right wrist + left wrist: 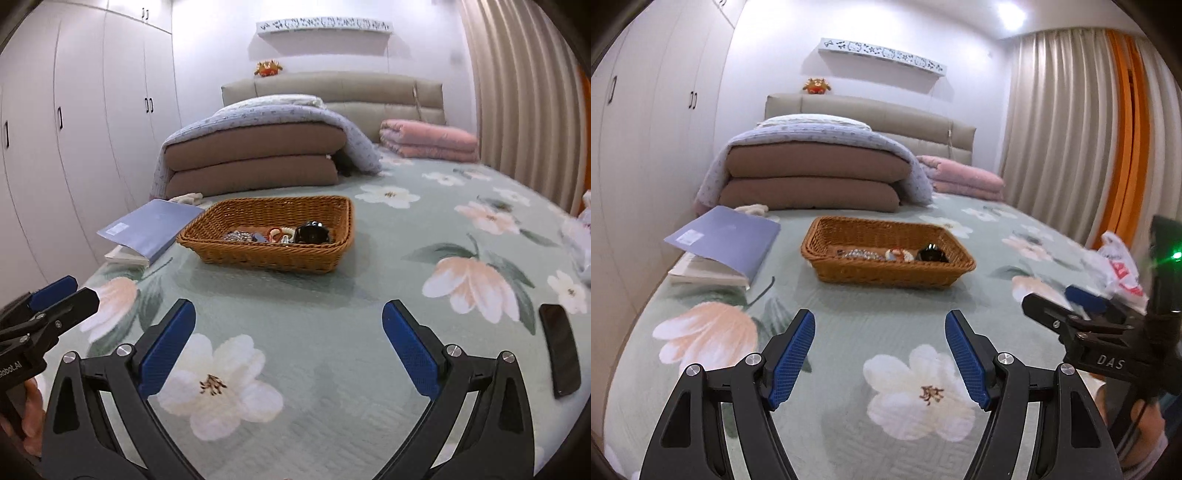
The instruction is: Organize jewelry
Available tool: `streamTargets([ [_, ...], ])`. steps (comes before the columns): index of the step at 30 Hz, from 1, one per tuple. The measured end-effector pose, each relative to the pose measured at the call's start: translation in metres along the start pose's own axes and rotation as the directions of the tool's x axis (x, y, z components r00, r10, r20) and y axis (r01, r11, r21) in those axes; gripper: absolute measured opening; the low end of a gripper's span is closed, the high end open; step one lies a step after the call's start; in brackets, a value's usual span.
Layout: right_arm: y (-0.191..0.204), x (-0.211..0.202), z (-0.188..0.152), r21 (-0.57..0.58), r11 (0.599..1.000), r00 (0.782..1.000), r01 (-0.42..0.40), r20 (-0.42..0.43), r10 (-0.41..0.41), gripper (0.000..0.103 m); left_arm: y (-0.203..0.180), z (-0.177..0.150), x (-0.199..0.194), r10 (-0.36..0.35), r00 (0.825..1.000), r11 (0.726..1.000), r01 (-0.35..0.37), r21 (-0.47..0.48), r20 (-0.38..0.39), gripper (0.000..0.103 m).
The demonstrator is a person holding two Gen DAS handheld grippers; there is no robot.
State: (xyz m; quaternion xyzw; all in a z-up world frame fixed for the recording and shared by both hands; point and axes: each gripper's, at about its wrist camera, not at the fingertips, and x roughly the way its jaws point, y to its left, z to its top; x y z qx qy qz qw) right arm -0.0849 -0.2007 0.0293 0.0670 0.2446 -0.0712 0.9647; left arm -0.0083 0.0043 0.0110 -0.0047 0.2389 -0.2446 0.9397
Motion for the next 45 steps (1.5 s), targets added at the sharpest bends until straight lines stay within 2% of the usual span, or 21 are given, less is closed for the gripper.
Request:
streamTargets([
  [6,0.014,-0.015,-0.005,-0.059,0.997,0.996,0.045,0.075,-0.04,0.103,-0.009,0.002,-0.006,0.03,0.998,0.999,-0.031,0.012,0.047,0.074],
  [10,0.022,-0.024,-0.011,-0.112,0.99,0.99,0.089,0.12,-0.075,0.103,-0.015,-0.004,-0.006,0.083,0.995,0.996,-0.085,0.038,0.06,0.074],
  [13,0.027,-0.023,-0.02,-0.157,0.976,0.983,0.151,0.129,-0.131,0.103,-0.017,-0.008,-0.004,0.115,0.992,0.992,-0.117,0.043,0.06,0.075],
  [17,0.03,-0.022,-0.028,-0.185,0.966,0.978,0.183,0.133,-0.16,0.103,-0.017,-0.013,0.0,0.117,0.992,0.992,-0.119,0.036,0.039,0.074],
  [45,0.003,-0.011,-0.035,-0.097,0.987,0.99,0.125,0.083,-0.117,0.103,-0.017,-0.026,0.01,0.123,0.992,0.992,-0.123,0.028,0.003,0.074],
])
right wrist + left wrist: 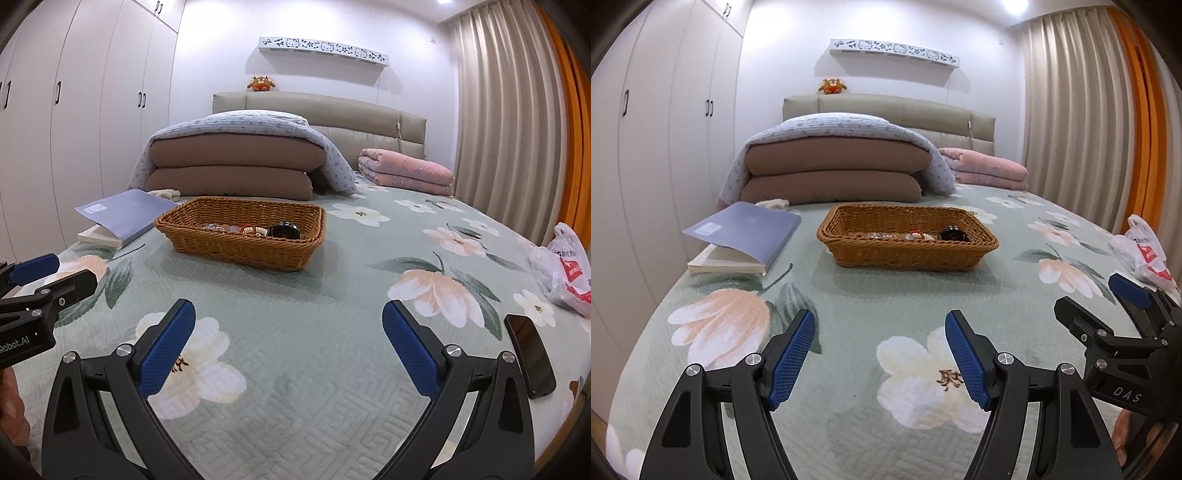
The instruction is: Organize jewelry
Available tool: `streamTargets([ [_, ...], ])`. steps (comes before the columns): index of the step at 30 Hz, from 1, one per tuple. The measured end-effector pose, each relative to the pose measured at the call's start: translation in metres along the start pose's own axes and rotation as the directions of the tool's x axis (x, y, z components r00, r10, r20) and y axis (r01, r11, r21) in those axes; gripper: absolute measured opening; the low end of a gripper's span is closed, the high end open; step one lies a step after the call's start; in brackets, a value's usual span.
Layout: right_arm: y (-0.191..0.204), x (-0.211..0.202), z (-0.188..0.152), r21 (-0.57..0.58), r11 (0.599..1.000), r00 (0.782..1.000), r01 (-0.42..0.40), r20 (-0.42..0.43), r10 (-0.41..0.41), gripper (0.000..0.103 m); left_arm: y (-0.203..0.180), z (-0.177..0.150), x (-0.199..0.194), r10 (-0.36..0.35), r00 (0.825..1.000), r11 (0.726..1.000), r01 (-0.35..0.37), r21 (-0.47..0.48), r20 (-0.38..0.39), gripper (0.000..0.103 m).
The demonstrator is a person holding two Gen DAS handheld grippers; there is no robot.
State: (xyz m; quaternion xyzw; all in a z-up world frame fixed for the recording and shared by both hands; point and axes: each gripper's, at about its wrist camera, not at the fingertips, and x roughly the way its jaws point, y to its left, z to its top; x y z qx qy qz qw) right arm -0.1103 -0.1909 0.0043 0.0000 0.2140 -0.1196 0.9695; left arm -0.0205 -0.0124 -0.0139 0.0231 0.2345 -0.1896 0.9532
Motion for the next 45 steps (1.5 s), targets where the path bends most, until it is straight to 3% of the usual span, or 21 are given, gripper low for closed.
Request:
streamTargets([
  [45,0.002,0.015,-0.009,-0.008,1.0,0.999,-0.017,-0.045,0.017,0.103,0.0,-0.007,0.008,0.029,0.999,0.999,-0.029,0.017,-0.027,0.075],
])
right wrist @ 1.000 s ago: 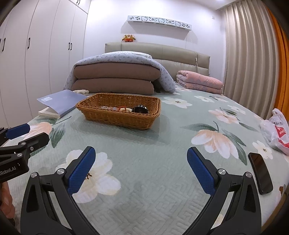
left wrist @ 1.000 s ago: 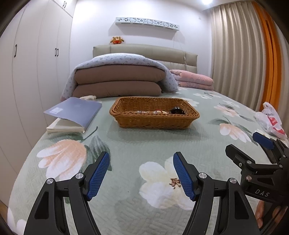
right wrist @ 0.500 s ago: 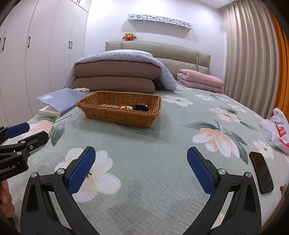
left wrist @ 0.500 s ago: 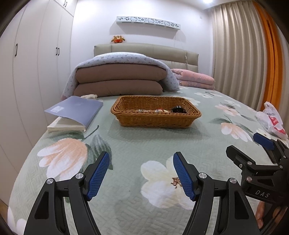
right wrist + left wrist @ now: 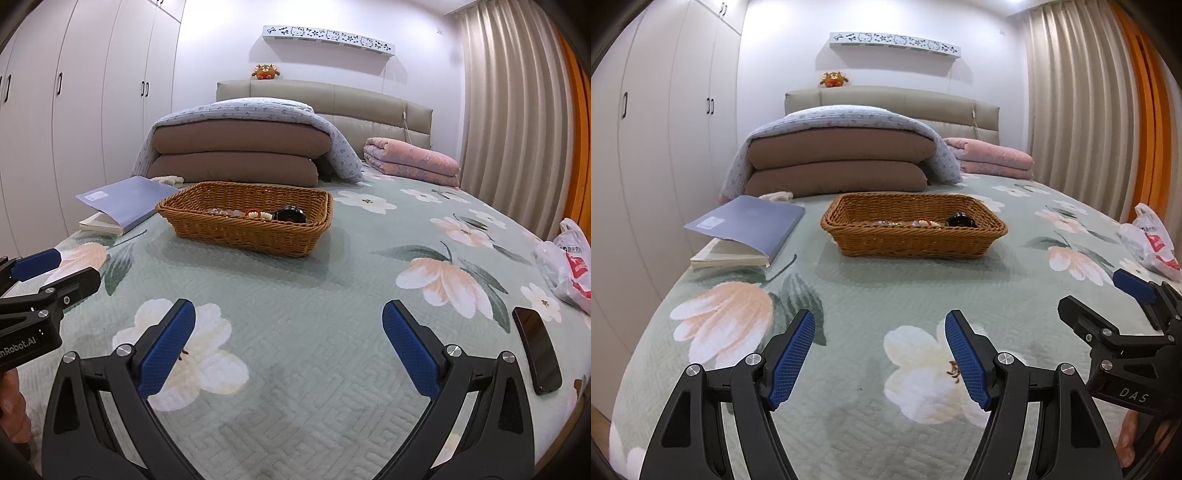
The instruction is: Organize jewelry
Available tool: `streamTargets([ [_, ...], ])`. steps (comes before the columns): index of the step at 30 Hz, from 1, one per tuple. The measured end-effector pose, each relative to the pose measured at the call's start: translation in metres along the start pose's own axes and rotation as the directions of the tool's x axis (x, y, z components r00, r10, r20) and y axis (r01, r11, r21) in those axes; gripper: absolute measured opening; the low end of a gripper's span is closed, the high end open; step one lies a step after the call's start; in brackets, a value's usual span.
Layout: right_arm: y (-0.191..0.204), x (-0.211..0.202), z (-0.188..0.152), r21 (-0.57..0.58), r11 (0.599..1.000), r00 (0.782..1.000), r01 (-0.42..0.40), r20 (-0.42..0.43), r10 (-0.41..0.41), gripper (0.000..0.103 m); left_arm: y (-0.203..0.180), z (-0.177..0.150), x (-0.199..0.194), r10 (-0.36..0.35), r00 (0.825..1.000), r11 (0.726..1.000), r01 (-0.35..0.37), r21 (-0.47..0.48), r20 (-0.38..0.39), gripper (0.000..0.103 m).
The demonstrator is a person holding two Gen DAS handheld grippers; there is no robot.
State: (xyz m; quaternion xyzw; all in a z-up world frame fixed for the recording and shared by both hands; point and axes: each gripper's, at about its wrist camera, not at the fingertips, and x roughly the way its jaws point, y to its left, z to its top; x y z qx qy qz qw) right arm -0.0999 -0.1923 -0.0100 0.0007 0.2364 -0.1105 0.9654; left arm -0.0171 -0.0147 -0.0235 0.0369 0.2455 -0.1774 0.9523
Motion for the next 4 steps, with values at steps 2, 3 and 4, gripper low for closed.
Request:
streamTargets([
  [2,-0.0001,0.0006,-0.0001,0.0,1.0,1.0,-0.001,0.0,0.001,0.103,0.0014,-0.0001,-0.0018,0.003,1.0,1.0,-0.003,-0.008,0.013,0.074],
  [3,-0.0002,0.0001,0.0,0.0,1.0,1.0,0.0,0.0,0.0,0.103,0.0019,0.0,-0.0012,0.006,1.0,1.0,-0.006,-0.01,0.011,0.074],
  [4,-0.0002,0.0,0.0,0.0,1.0,1.0,0.0,0.0,0.0,0.103,0.0025,0.0002,-0.0002,0.0,1.0,1.0,0.0,-0.011,0.005,0.075],
])
